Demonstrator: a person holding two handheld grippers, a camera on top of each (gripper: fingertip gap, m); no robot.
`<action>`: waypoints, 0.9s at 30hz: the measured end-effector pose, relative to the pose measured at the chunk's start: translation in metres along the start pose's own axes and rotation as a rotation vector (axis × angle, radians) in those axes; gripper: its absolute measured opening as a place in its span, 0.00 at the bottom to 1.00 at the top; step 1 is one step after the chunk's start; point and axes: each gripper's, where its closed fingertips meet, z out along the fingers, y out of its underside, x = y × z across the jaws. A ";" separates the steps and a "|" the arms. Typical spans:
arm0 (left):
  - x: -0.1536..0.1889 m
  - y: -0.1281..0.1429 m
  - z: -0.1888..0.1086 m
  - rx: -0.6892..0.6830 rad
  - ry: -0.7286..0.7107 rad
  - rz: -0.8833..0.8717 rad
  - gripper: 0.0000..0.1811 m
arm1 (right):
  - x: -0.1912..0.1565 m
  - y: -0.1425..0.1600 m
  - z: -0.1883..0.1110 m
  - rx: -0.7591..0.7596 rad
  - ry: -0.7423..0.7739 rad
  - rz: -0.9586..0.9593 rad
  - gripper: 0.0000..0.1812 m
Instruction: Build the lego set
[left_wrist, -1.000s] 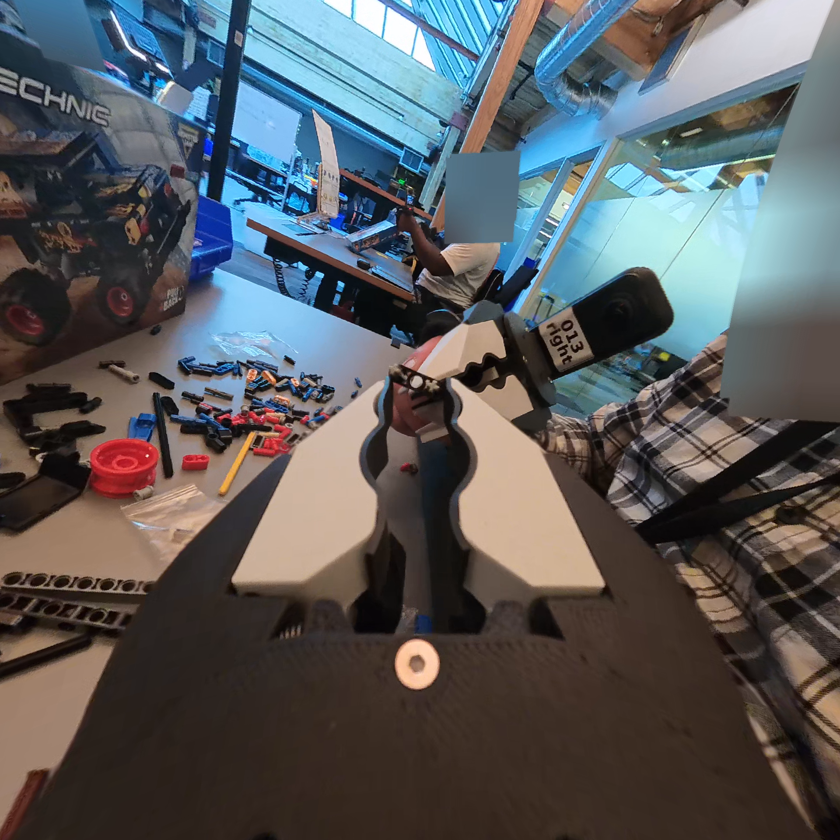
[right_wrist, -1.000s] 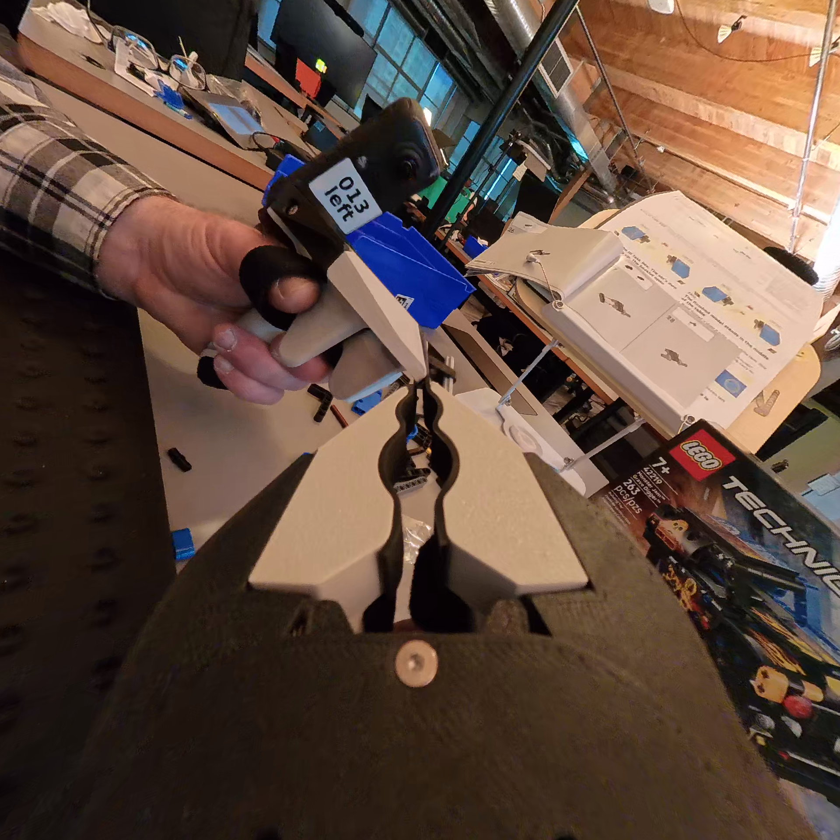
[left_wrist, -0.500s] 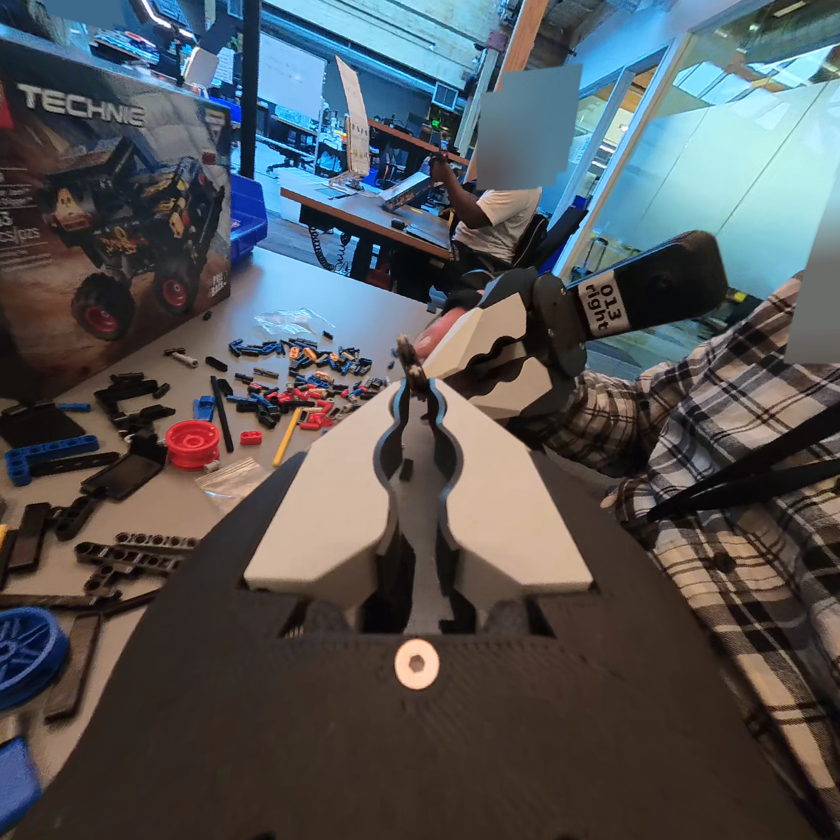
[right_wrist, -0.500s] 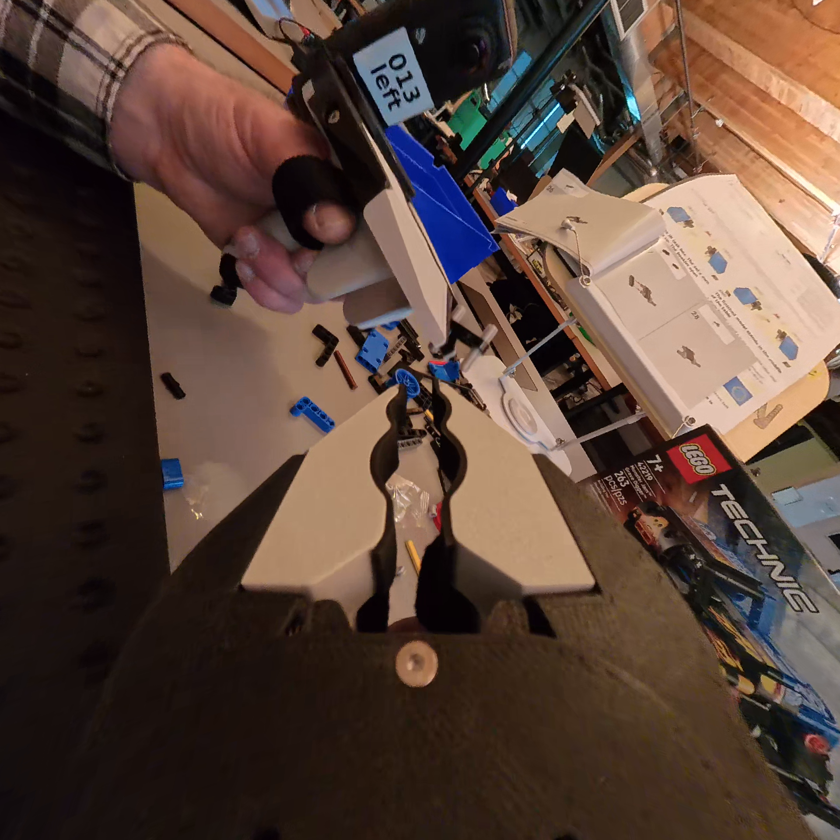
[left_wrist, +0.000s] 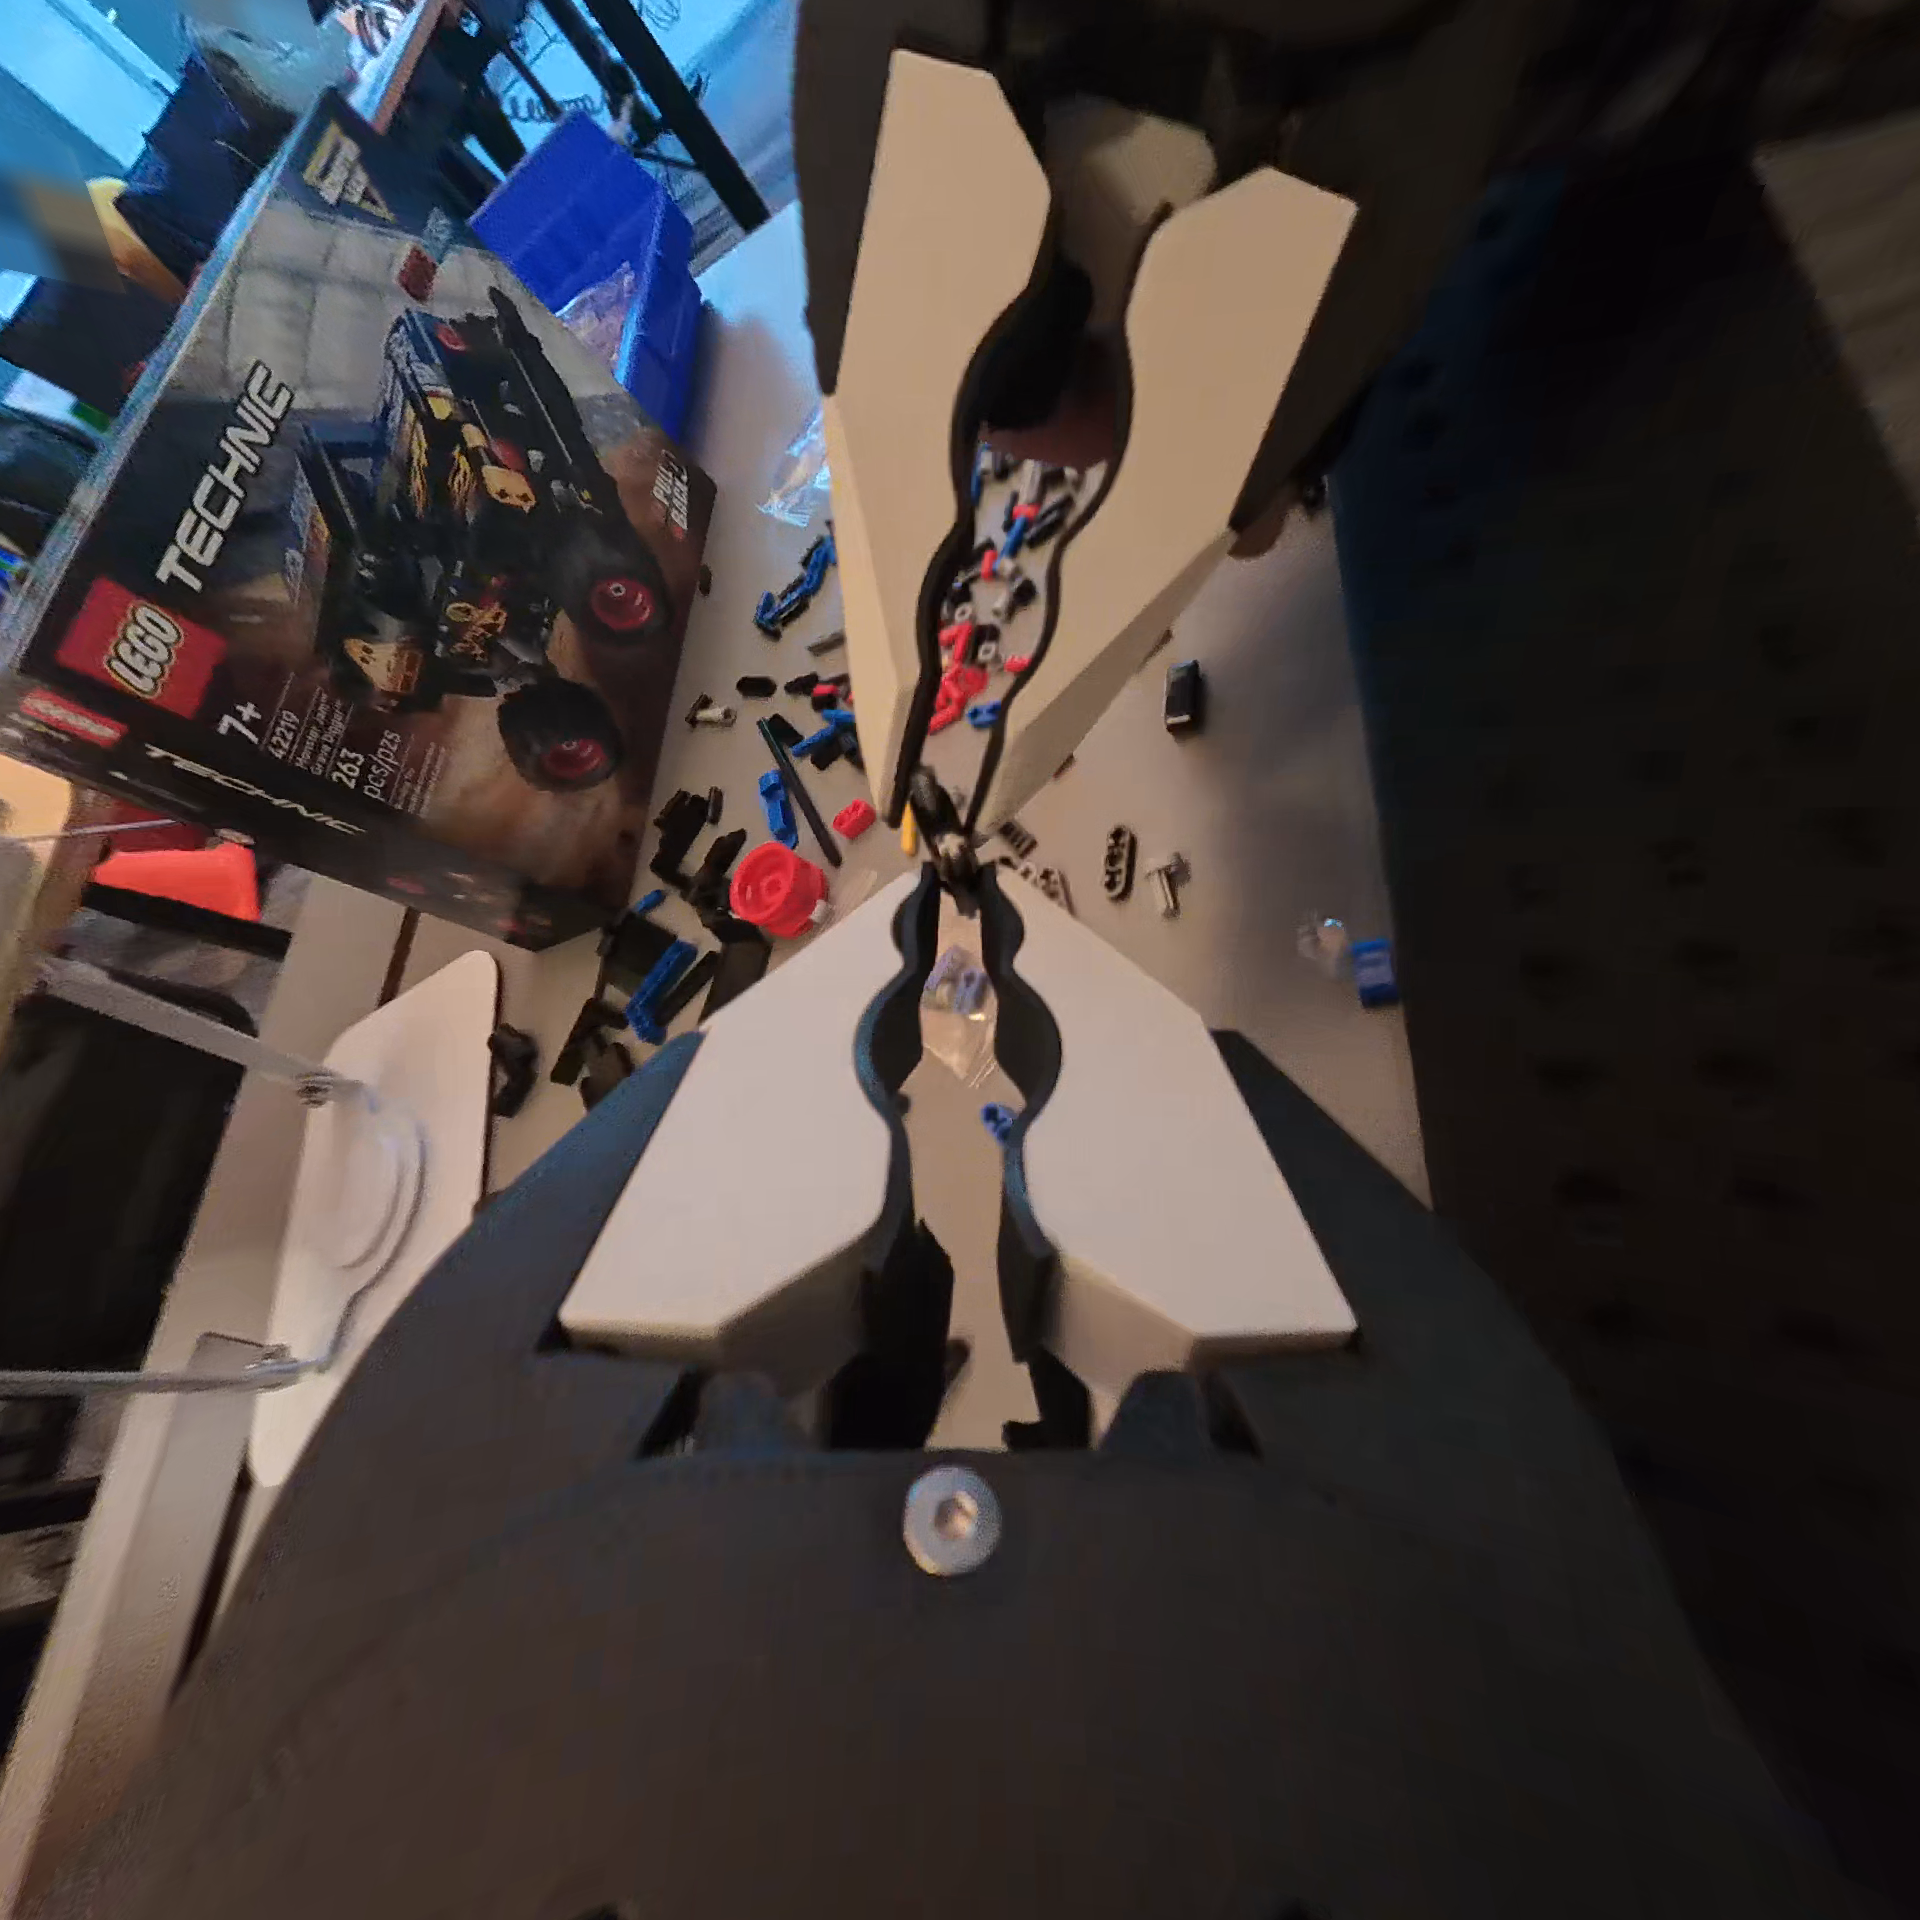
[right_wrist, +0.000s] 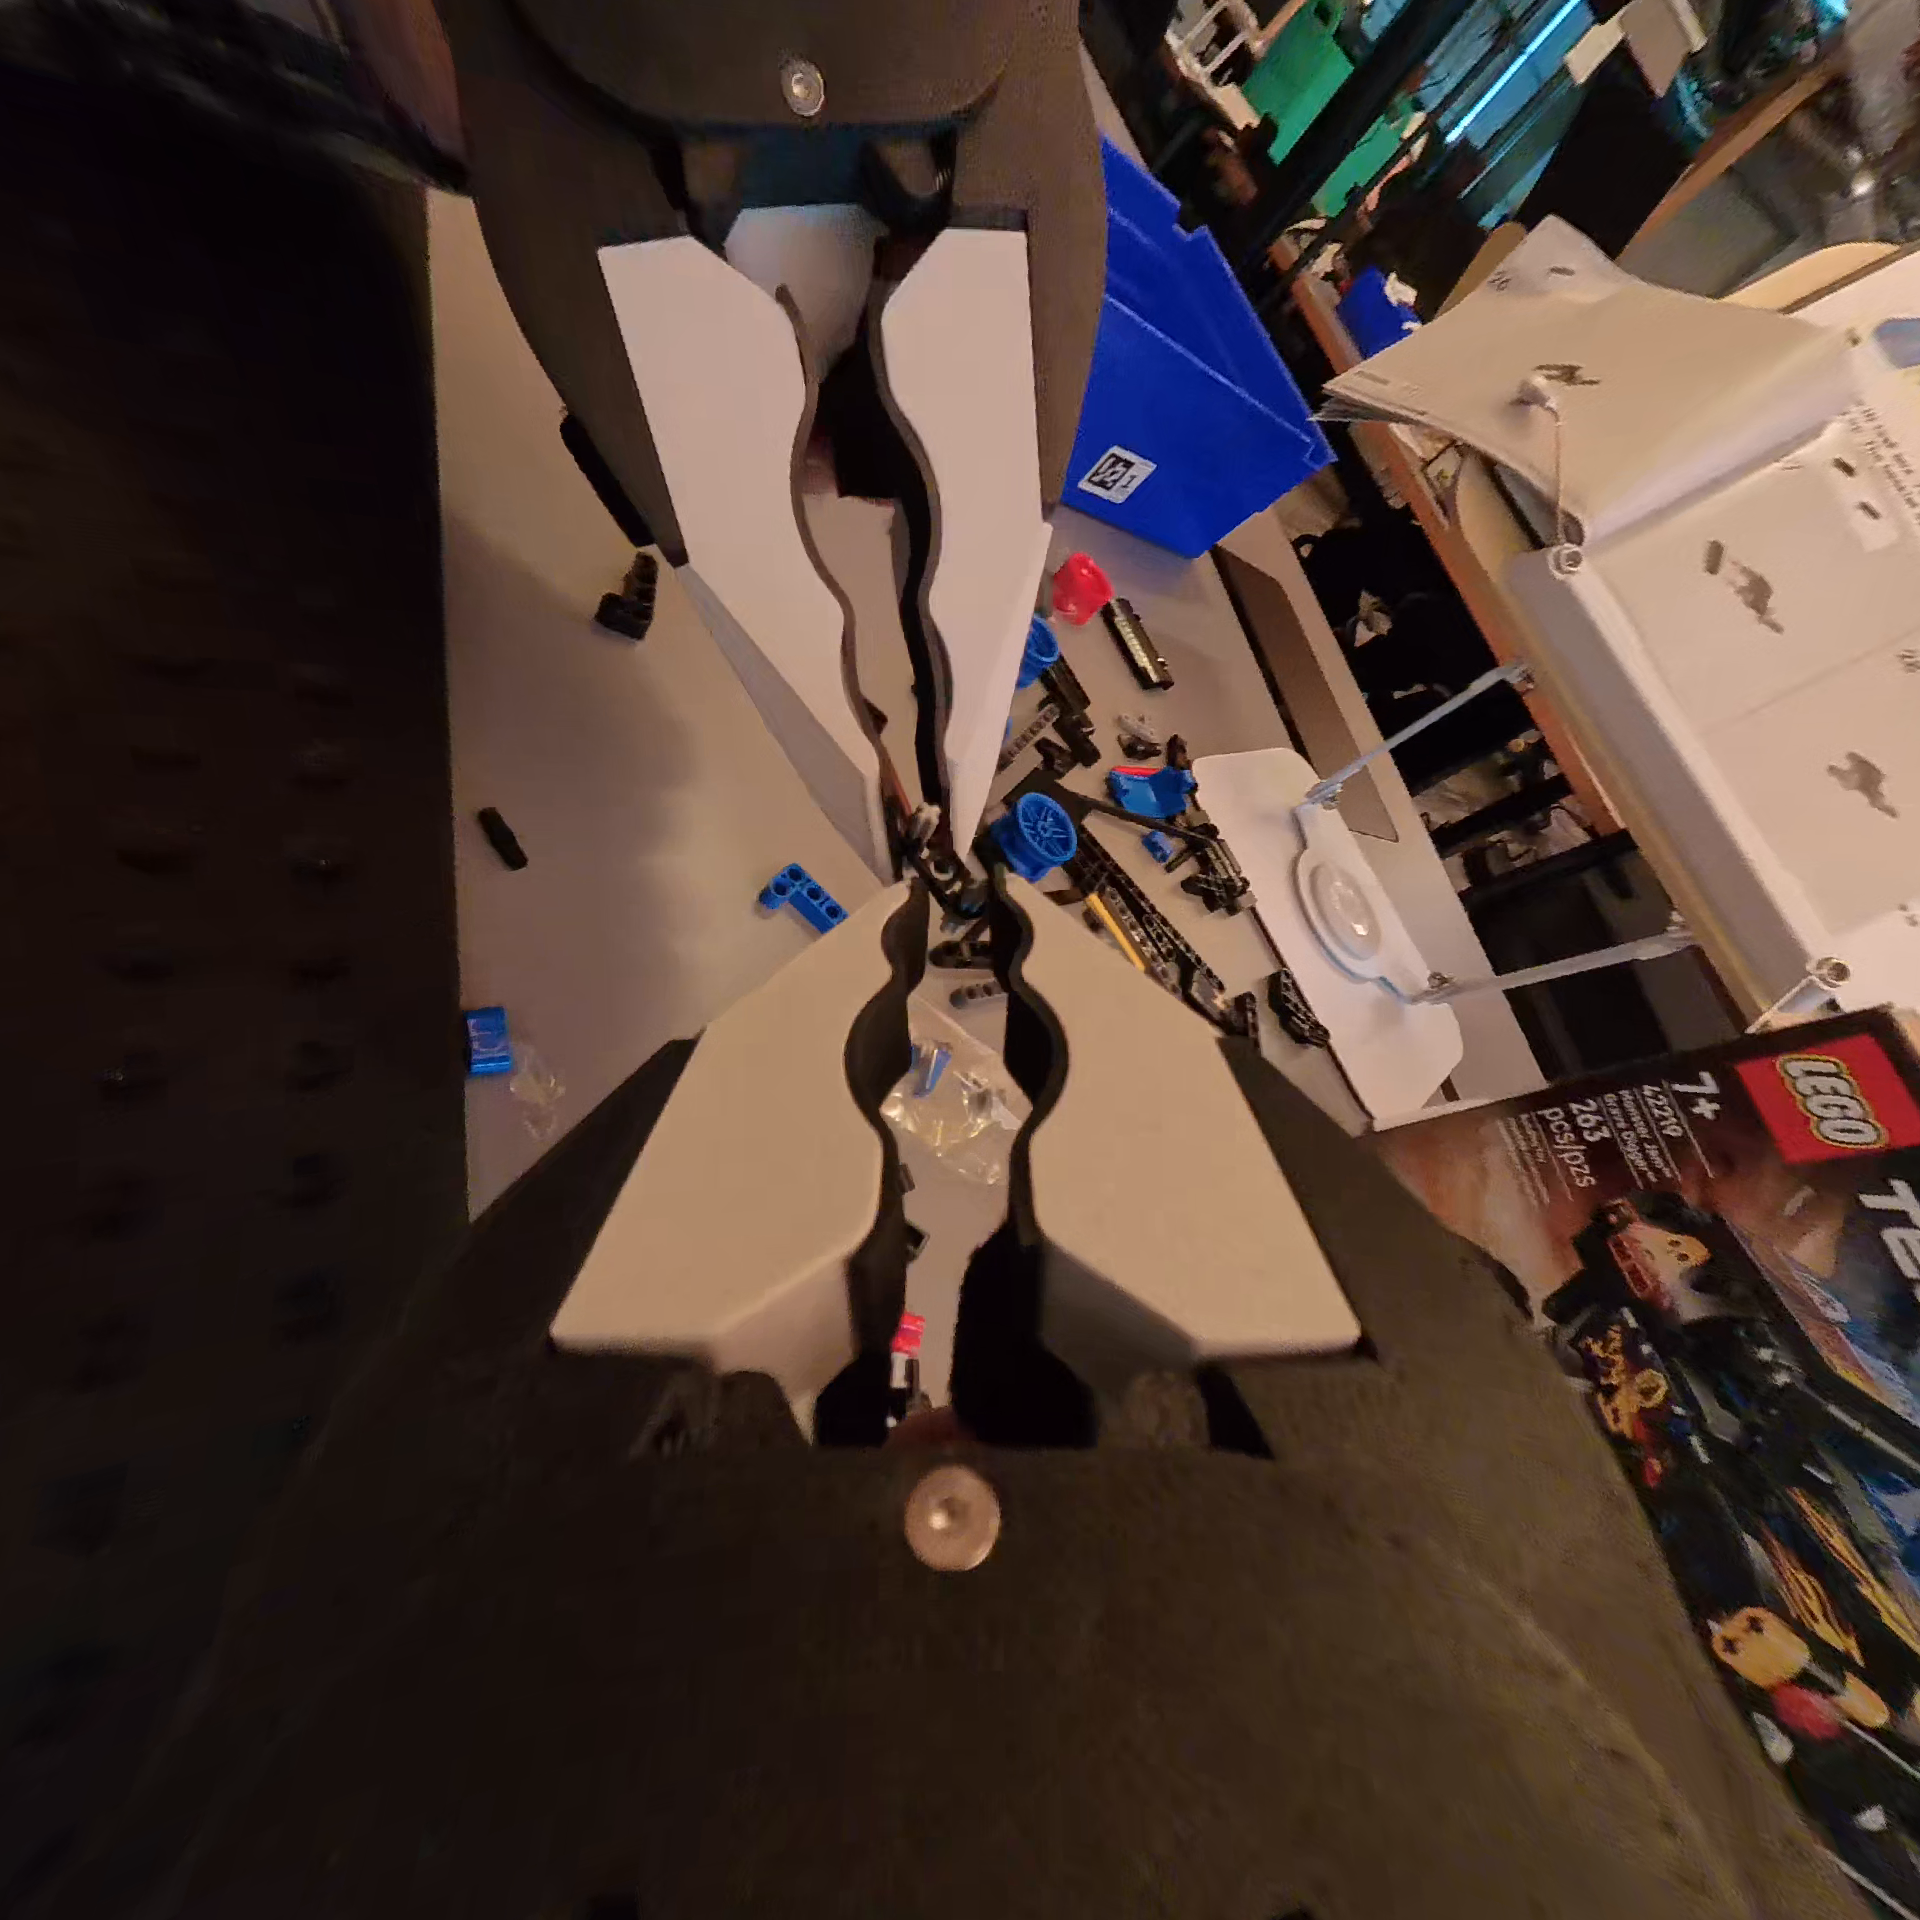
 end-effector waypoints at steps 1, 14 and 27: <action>0.001 0.001 -0.001 -0.010 -0.001 0.021 0.03 | -0.002 0.000 0.000 -0.004 -0.012 0.002 0.05; -0.042 -0.017 -0.034 0.307 -0.091 -0.303 0.05 | 0.036 -0.036 -0.013 0.242 0.151 0.220 0.03; -0.047 -0.023 -0.035 0.420 -0.064 -0.452 0.01 | 0.047 -0.043 -0.016 0.418 0.104 0.466 0.04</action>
